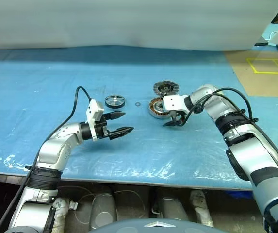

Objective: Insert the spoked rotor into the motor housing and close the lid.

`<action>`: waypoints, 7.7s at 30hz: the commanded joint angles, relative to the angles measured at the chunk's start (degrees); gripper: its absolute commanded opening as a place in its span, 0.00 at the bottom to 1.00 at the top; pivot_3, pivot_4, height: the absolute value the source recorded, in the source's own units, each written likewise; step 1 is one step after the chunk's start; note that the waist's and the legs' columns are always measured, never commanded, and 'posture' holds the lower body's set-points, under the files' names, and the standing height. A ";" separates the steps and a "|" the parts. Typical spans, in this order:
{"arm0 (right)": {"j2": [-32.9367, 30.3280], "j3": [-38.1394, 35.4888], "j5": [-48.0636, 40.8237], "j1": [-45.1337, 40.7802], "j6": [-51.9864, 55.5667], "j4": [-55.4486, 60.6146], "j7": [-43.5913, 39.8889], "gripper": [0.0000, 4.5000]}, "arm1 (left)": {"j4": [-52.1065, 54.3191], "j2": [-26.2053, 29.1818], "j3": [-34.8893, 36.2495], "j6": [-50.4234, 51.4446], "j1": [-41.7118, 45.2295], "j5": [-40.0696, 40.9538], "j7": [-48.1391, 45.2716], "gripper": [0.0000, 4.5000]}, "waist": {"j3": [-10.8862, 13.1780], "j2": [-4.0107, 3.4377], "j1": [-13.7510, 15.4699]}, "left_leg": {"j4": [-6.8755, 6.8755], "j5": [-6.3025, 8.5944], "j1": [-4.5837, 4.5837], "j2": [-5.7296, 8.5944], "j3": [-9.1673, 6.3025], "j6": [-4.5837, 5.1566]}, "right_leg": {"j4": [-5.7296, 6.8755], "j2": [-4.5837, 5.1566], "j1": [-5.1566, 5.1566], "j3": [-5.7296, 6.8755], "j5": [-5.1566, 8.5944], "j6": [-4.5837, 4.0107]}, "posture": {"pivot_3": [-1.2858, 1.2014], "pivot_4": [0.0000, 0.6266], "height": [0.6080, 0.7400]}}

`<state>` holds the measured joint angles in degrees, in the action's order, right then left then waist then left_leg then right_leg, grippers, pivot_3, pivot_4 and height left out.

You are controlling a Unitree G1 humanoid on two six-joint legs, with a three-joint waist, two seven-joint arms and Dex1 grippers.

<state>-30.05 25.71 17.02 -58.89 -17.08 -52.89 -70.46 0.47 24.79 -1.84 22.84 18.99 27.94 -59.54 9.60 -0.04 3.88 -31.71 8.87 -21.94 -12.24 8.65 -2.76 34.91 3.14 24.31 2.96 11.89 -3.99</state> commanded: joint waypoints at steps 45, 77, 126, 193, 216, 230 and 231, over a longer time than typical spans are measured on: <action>-0.50 2.93 1.65 9.60 2.60 25.85 -9.99 0.45 | 1.74 -0.49 0.17 1.24 0.51 1.54 1.09 0.97 | 0.01 0.00 -0.05 | -0.45 0.02 0.10 -0.20 0.02 -0.02 | 0.37 -0.07 -0.03 -0.03 -0.02 -0.05 | 0.52 0.24 1.00; -8.07 -24.65 -32.47 35.88 59.73 71.30 2.91 0.81 | -18.90 -4.88 3.41 -10.70 9.92 -6.03 9.20 0.97 | 0.01 0.00 1.37 | 0.07 0.01 0.10 -0.08 0.01 -0.03 | -0.18 -0.07 -0.06 -0.03 -0.02 0.03 | 0.52 0.24 1.00; -7.59 -25.60 -37.82 47.84 61.64 74.59 26.51 0.81 | -73.79 -28.29 1.13 -21.44 43.09 -28.61 34.68 0.97 | 0.05 0.07 3.55 | 0.19 -0.02 -0.11 0.50 -0.25 -0.02 | -0.40 0.29 -0.14 0.00 -0.09 0.59 | 0.52 0.24 1.00; -15.81 -25.71 -43.92 48.54 56.33 82.45 17.81 0.82 | -17.25 -8.46 -0.66 -11.27 15.57 -5.37 -13.51 0.16 | 0.10 -0.04 3.29 | 1.18 -0.07 0.44 0.42 -0.06 0.12 | -1.45 0.60 -0.78 0.18 -0.14 0.66 | 0.52 0.24 1.00; -11.44 -28.11 -42.62 58.15 48.24 87.18 25.56 0.82 | -51.67 -17.78 -9.56 -36.75 29.51 -21.75 -11.01 0.16 | 0.10 -0.04 3.42 | 1.12 -0.08 0.39 0.48 -0.08 0.13 | -1.39 0.59 -0.75 0.19 -0.16 0.69 | 0.52 0.24 1.00; -11.51 -27.99 -43.64 57.94 50.99 88.80 28.29 0.82 | -59.60 -19.90 -9.76 -44.11 31.79 -26.69 -6.62 0.16 | 0.10 -0.04 3.56 | 1.00 -0.08 0.42 0.50 -0.12 0.13 | -1.35 0.62 -0.86 0.19 -0.20 0.75 | 0.52 0.24 1.00; -11.47 -28.08 -43.60 58.19 50.88 88.92 28.28 0.82 | -59.69 -20.09 -9.65 -44.28 31.77 -26.73 -6.64 0.16 | 0.10 -0.04 3.57 | 1.00 -0.08 0.42 0.50 -0.12 0.14 | -1.35 0.62 -0.87 0.19 -0.20 0.75 | 0.52 0.24 1.00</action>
<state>-41.58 -1.00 -25.40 -0.85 34.17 33.15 -42.33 -59.42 5.12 -11.67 -20.26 49.82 1.39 -66.16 9.70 -0.08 7.45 -30.70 8.79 -21.50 -11.74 8.53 -2.63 33.57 3.77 23.43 3.15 11.69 -3.24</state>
